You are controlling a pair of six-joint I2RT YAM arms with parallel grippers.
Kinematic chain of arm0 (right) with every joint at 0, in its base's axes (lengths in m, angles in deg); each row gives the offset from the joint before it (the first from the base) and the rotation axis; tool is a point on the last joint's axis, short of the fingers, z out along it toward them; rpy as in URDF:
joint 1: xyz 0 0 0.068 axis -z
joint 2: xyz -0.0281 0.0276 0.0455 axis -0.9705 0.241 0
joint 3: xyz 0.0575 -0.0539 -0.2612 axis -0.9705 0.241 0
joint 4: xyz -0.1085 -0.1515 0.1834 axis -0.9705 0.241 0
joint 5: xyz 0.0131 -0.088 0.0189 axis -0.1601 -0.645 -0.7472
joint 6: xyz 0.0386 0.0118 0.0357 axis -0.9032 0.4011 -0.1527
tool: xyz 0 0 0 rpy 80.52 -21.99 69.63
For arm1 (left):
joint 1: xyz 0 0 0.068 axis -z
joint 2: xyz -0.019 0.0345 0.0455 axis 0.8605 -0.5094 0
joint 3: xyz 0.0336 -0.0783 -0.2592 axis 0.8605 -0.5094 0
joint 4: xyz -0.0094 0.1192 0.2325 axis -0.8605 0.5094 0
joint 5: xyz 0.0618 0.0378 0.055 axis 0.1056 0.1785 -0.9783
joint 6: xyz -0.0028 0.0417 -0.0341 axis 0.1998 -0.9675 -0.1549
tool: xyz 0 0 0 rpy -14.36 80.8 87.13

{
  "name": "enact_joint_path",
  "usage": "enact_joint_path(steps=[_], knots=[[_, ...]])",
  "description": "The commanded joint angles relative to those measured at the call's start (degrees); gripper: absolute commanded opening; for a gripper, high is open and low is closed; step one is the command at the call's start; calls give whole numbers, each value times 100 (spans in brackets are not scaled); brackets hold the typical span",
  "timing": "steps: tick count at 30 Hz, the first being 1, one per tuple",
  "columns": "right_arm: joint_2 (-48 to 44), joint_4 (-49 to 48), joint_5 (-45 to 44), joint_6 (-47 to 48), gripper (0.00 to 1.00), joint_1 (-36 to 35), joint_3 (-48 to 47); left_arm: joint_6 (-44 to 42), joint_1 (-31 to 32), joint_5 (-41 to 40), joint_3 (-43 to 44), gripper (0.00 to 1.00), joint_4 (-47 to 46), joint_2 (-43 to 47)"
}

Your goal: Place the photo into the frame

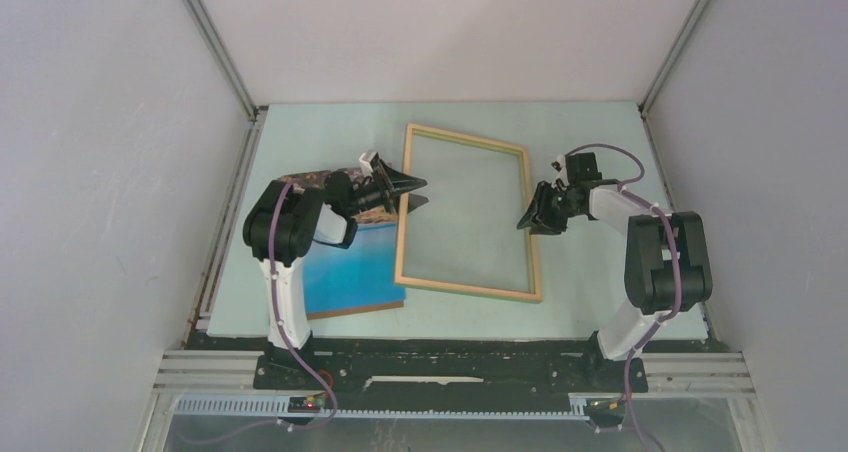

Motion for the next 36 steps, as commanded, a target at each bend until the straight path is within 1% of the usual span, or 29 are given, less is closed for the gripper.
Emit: enact_joint_path(steps=[1, 8, 10, 11, 13, 15, 17, 20, 23, 27, 31, 36], knots=[[19, -58, -91, -36, 48, -69, -110, -246, -18, 10, -133, 68, 96, 316], [-13, 256, -639, 120, 58, -61, -340, -1116, -24, -51, -151, 80, 1402, 589], [-3, 346, -776, 157, 61, -61, -397, -1601, -19, -99, -120, 84, 2072, 707], [2, 382, -855, 174, 61, -53, -414, -1878, -24, -142, -84, 87, 2495, 775], [4, 423, -956, 200, 63, -21, -441, -2722, -18, -302, 113, 90, 3704, 997], [35, 450, -1004, 222, 65, 34, -448, -3608, 3, -608, 379, 94, 5063, 1240], [78, 470, -1017, 243, 65, 102, -446, -4232, 52, -938, 649, 96, 6138, 1363], [76, 502, -1106, 264, 66, 140, -449, -4806, 166, -1500, 979, 100, 7350, 1444], [-2, 573, -1144, 273, 65, 145, -450, -5330, 361, -1986, 1364, 100, 8300, 1511], [-132, 722, -1252, 292, 65, 133, -418, -5561, 642, -2268, 1628, 100, 8776, 1499], [-540, 657, -1259, 251, 66, 190, -144, -5637, 921, -2508, 1998, 100, 9211, 1441], [-791, 556, -1176, 236, 66, 340, 140, -5666, 1330, -3020, 2911, 100, 9905, 1082]])
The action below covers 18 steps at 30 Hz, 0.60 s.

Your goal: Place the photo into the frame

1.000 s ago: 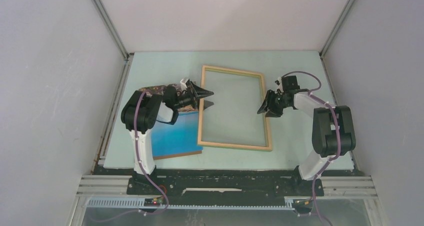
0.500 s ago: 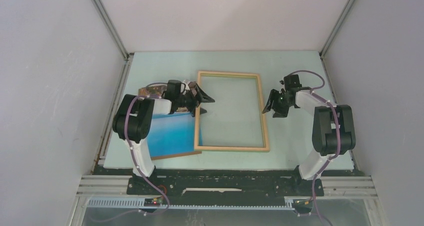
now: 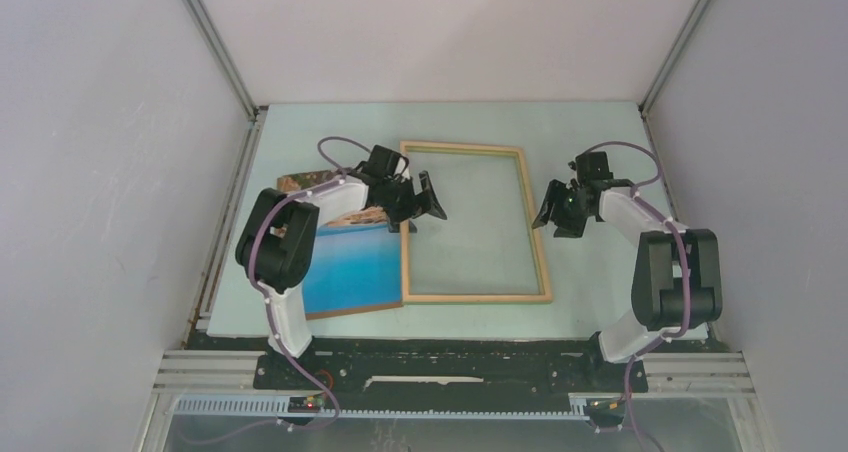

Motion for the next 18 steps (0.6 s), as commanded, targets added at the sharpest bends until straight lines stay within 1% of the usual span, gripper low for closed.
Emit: enact_joint_path(steps=[1, 4, 7, 9, 12, 15, 18], knots=[[-342, -107, 20, 116, 66, 178, 202, -242, 353, -628, 1091, 100, 908, -231], [-422, -152, 82, 138, 66, 208, 296, -319, 494, -976, 1531, 100, 1255, -465], [-509, -241, 148, 147, 66, 205, 380, -582, 639, -1383, 2107, 100, 1723, -723], [-541, -290, 200, 147, 65, 285, 416, -783, 688, -1526, 2635, 100, 2144, -960], [-588, -347, 319, 147, 66, 403, 461, -1075, 736, -1725, 3041, 100, 2561, -1072], [-628, -372, 415, 146, 66, 415, 472, -1160, 608, -1377, 2787, 100, 2433, -794], [-588, -421, 468, 131, 66, 421, 468, -1092, 363, -449, 2258, 100, 1933, -385]])
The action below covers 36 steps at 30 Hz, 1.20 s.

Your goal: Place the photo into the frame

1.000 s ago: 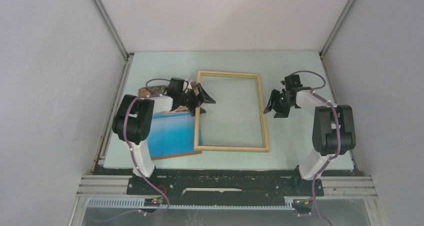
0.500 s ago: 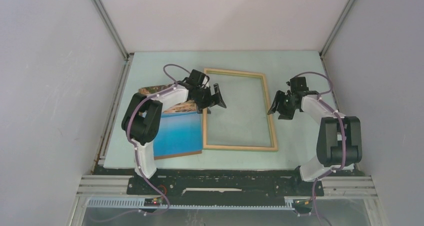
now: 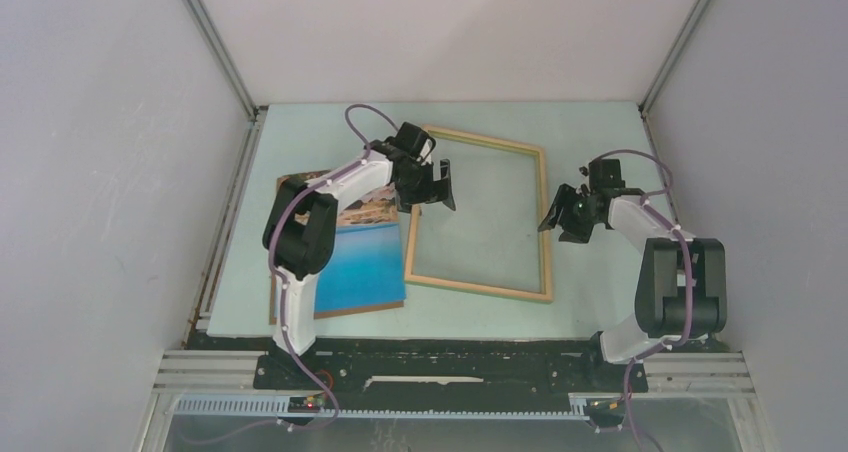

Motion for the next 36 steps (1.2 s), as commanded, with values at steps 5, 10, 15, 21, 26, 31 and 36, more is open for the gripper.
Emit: enact_joint_path(steps=[5, 10, 15, 21, 26, 31, 36], knots=[[-33, -271, 79, 49, 65, 104, 0, -214, -550, 1311, -789, 100, -479, 1217], [181, -295, -26, 5, 64, 125, -2, -404, -715, 1277, -1051, 100, -335, 1585], [375, -301, -167, -14, 62, 101, 0, -562, -918, 1194, -1115, 100, -154, 1940], [301, -162, -619, 19, 61, 47, -20, -808, -991, 772, -810, 100, 192, 2583], [282, 87, -965, 82, 56, 46, -121, -795, -987, 746, -962, 100, -84, 2952], [369, 179, -1145, 60, 50, -93, -114, -839, -983, 815, -1440, 100, -435, 3217], [320, 161, -1124, -41, 52, -425, -22, -792, -983, 929, -1849, 100, -739, 3421]])
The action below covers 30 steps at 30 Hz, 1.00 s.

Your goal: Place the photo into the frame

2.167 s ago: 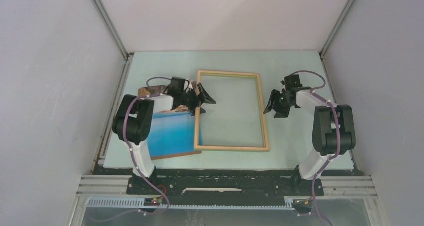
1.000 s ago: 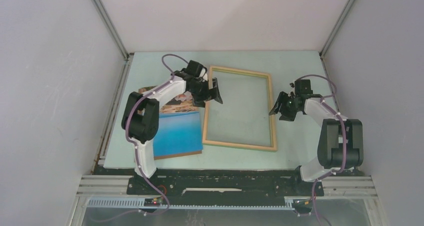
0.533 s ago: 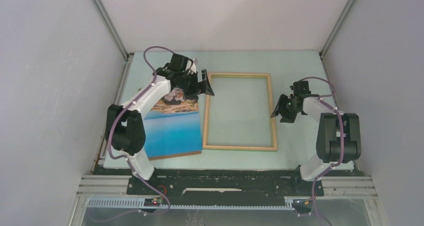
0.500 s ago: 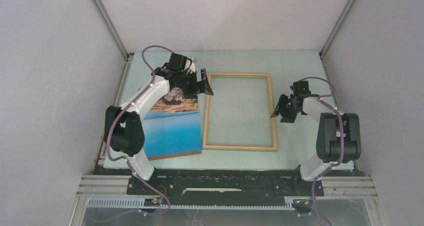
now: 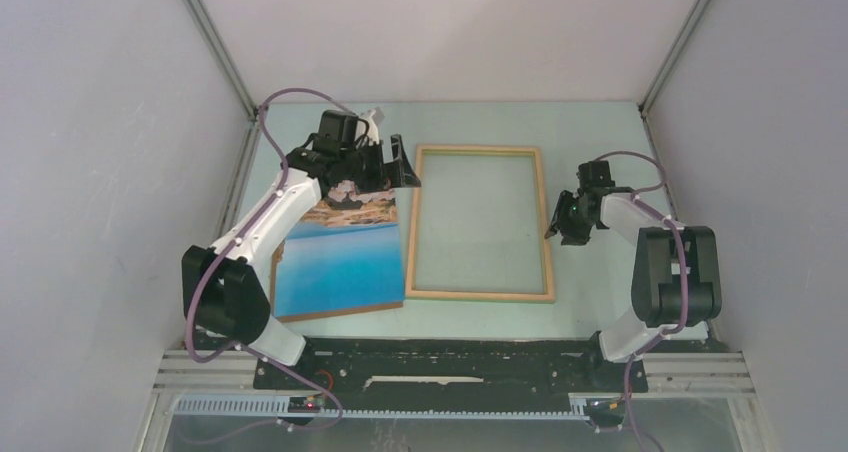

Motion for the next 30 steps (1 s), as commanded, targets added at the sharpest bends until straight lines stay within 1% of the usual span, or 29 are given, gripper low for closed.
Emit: enact_joint_path(steps=[1, 6, 8, 12, 16, 21, 25, 30], knots=[[-88, 177, -318, -48, 53, -294, 50, -68, -4, 174, -399, 100, -412, 301], [-297, 247, -434, -161, 54, -467, 157, 90, -4, 402, -583, 100, -634, 507], [-256, 266, -398, -206, 53, -474, 157, 150, -9, 437, -656, 100, -719, 583], [-128, 256, -511, -230, 45, -425, 156, 242, -5, 607, -708, 100, -825, 601], [-25, 266, -457, -216, 36, -96, 162, 237, -11, 622, -729, 100, -842, 657], [-69, 221, -370, -134, 35, 558, 124, 247, -12, 645, -733, 100, -854, 663], [6, 205, -310, -20, 37, 780, 6, 251, -13, 646, -738, 100, -855, 618], [-40, 221, -392, 75, 52, 734, -93, 305, -20, 712, -769, 100, -899, 506]])
